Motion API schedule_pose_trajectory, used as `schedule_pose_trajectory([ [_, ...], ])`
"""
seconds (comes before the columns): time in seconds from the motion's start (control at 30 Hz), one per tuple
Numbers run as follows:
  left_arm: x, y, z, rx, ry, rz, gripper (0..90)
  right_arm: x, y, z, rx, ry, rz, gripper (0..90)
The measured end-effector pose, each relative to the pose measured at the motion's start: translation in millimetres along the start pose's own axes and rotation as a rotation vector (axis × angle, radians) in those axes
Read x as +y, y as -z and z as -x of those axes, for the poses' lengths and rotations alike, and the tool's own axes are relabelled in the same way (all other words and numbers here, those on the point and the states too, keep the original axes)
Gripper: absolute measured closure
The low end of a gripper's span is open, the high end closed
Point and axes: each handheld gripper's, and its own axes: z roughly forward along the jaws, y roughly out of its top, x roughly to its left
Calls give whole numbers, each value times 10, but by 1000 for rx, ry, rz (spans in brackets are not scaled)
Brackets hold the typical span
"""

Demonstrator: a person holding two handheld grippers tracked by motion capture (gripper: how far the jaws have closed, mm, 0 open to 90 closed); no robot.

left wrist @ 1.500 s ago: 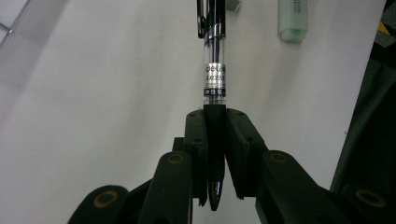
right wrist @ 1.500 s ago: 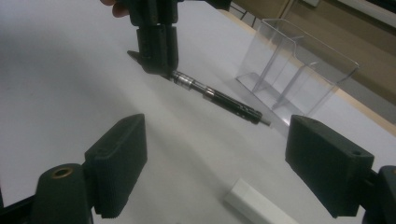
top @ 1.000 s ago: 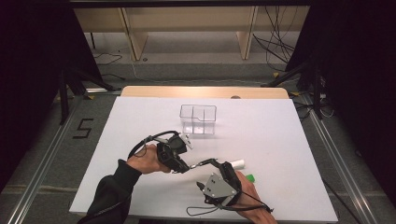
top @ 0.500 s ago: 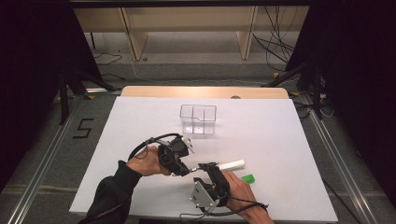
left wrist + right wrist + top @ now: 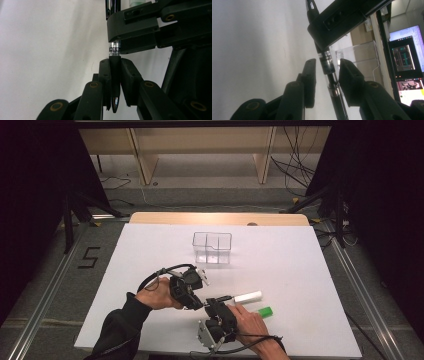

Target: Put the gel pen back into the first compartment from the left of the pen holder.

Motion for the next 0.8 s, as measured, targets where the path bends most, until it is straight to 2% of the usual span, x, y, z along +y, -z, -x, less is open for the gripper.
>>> schedule_pose_trajectory([
  [0.3, 2, -23, -5, -9, -8, -16, 790, 18, -24, -43, -12, 68, -13, 751],
  [0.5, 2, -38, -3, -11, 2, -16, 789, 26, -38, -77, -6, 118, -28, 792],
  [0.53, 1, -40, -4, -14, 4, -19, 788, 27, -38, -88, -5, 107, -30, 795],
  [0.63, -7, -42, -9, -20, 7, -15, 776, 26, -32, -85, 0, 121, -31, 798],
  [0.7, -20, -38, -6, -20, 8, -30, 700, 16, -34, -84, 3, 127, -33, 798],
  [0.77, -46, -15, -4, -13, 14, -20, 633, 1, -33, -77, 1, 133, -33, 799],
  [0.8, -61, 2, -6, -8, 19, -15, 616, -11, -28, -84, -2, 120, -33, 799],
])
